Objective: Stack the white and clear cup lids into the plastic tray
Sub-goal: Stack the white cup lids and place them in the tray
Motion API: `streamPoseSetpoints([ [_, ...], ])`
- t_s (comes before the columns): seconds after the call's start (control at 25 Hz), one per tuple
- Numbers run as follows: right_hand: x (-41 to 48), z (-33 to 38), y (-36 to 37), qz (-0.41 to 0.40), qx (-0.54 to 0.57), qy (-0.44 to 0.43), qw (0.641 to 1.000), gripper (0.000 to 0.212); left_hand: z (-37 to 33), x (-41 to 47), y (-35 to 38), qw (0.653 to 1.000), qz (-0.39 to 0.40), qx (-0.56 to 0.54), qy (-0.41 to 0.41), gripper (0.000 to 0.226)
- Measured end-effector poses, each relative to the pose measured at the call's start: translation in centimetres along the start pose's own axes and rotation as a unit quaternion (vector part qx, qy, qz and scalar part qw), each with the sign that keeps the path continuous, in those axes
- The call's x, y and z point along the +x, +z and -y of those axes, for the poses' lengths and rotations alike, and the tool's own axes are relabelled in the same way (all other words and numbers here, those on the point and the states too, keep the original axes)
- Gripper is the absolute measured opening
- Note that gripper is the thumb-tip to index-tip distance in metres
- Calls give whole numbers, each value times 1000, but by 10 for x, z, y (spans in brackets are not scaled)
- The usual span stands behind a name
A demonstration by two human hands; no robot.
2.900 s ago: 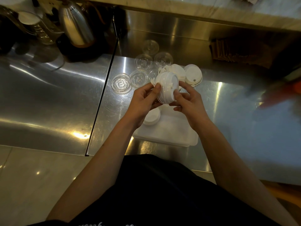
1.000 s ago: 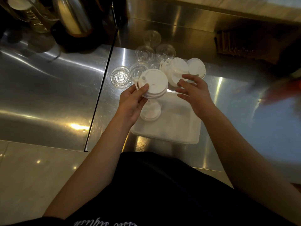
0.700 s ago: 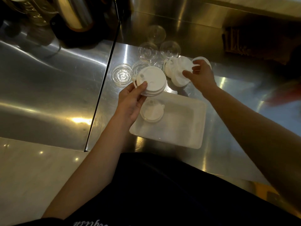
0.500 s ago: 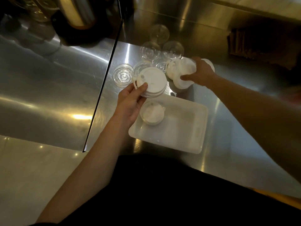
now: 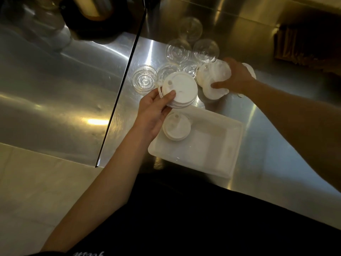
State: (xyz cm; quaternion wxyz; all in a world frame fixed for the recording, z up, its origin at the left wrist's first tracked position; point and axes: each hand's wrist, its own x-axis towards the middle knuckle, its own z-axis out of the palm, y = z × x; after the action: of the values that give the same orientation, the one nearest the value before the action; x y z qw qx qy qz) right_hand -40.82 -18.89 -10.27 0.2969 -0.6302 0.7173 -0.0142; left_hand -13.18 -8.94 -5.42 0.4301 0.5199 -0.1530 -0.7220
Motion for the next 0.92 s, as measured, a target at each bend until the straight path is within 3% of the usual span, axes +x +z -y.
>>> streamPoseSetpoints([
  [0.2, -32, 19, 5, -97, 138, -20, 985, 102, 0, 6, 2, 1000, 5, 13, 2, 38],
  [0.36, -87, 49, 4, -67, 271, -78, 957, 91, 0, 6, 2, 1000, 11, 23, 1, 37],
  [0.6, -113, 64, 15, -24, 207, -116, 971, 94, 1, 4, 2, 999, 37, 39, 3, 35],
  [0.92, -131, 76, 32, -14, 283, -77, 956, 83, 3, -5, 6, 993, 70, 90, -4, 40],
])
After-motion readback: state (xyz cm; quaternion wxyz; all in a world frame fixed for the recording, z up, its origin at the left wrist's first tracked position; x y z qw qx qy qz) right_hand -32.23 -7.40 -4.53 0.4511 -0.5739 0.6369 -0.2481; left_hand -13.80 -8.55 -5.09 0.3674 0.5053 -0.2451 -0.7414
